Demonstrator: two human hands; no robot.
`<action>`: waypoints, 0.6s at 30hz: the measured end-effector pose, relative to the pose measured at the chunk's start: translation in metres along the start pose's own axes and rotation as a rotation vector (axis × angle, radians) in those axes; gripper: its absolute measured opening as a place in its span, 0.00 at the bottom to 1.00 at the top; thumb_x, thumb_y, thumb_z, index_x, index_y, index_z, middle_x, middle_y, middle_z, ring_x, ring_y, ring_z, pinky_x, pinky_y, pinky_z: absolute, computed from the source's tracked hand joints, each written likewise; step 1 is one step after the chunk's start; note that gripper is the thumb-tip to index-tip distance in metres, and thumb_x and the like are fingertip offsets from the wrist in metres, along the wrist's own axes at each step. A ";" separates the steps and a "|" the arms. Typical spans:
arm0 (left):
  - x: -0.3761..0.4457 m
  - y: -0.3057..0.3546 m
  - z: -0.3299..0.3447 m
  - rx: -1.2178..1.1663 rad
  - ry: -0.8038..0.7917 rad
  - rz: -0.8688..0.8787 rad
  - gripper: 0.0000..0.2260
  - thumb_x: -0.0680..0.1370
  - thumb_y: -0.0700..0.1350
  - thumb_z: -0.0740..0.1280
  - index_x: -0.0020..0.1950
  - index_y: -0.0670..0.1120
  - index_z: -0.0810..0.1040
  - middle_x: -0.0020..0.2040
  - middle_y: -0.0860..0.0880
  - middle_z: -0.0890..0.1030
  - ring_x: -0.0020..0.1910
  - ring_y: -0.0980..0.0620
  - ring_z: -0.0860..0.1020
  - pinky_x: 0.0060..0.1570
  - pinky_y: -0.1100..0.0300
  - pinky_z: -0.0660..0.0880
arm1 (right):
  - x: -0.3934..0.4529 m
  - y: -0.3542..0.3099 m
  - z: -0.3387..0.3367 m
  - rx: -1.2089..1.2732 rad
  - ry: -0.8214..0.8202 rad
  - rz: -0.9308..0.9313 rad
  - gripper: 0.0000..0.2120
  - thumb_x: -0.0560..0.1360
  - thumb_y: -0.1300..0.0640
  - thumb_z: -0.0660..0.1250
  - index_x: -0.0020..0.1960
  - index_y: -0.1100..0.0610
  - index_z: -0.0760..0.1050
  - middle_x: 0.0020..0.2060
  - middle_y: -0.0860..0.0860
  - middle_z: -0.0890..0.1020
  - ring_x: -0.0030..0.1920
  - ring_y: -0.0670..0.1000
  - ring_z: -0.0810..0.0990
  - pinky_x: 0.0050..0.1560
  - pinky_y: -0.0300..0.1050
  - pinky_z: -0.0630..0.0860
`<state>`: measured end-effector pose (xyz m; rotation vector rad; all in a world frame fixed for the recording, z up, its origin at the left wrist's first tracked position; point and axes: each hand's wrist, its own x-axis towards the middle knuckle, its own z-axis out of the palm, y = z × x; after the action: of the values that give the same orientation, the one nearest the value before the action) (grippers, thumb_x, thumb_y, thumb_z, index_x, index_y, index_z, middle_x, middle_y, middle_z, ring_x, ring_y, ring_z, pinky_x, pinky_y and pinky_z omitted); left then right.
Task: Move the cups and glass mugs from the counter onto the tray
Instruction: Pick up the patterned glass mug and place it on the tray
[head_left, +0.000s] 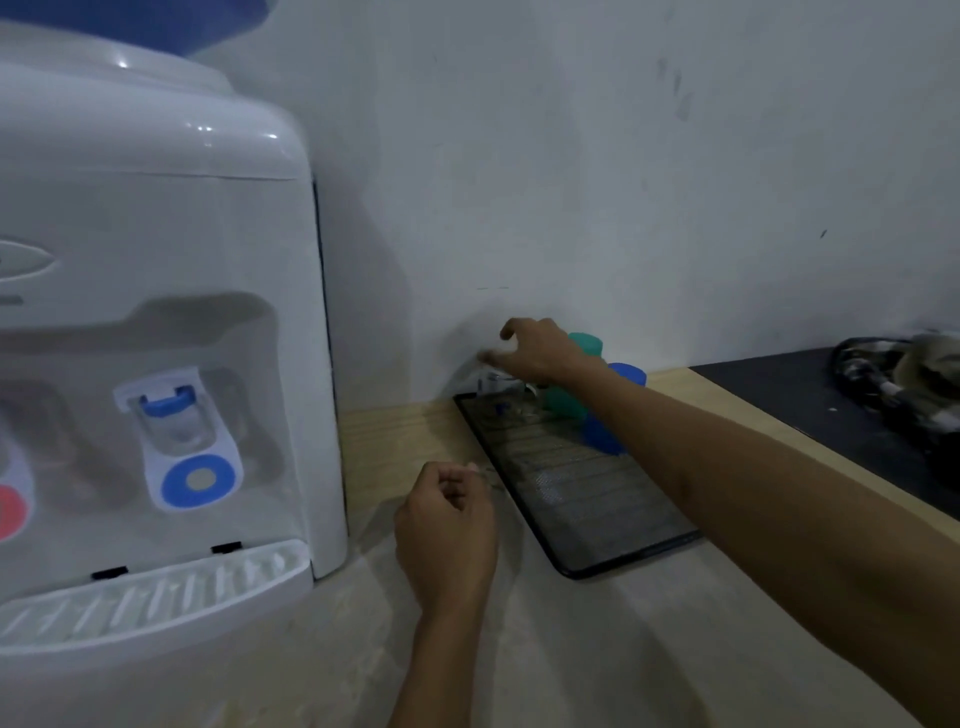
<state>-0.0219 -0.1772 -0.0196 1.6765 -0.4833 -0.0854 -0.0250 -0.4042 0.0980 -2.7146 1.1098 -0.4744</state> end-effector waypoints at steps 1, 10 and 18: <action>0.000 0.000 0.000 -0.002 -0.001 -0.006 0.09 0.79 0.53 0.69 0.39 0.55 0.79 0.36 0.59 0.82 0.38 0.61 0.79 0.35 0.62 0.70 | 0.002 0.005 -0.008 -0.005 0.065 0.032 0.30 0.77 0.35 0.67 0.68 0.56 0.76 0.63 0.58 0.82 0.60 0.59 0.81 0.62 0.56 0.78; 0.001 0.002 0.002 0.024 0.008 -0.012 0.09 0.78 0.51 0.69 0.38 0.55 0.79 0.35 0.60 0.81 0.36 0.65 0.77 0.32 0.64 0.66 | 0.010 0.063 -0.030 -0.140 -0.079 0.216 0.31 0.74 0.51 0.78 0.73 0.56 0.74 0.70 0.57 0.77 0.69 0.60 0.75 0.66 0.52 0.75; 0.001 0.001 0.002 0.024 -0.002 -0.024 0.08 0.78 0.50 0.70 0.38 0.56 0.79 0.36 0.59 0.81 0.37 0.65 0.77 0.33 0.65 0.66 | 0.009 0.069 -0.024 -0.096 -0.013 0.253 0.38 0.74 0.49 0.78 0.78 0.57 0.68 0.72 0.60 0.74 0.69 0.62 0.75 0.67 0.56 0.76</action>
<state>-0.0221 -0.1791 -0.0184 1.7059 -0.4670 -0.0995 -0.0723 -0.4605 0.1040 -2.5987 1.4813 -0.3717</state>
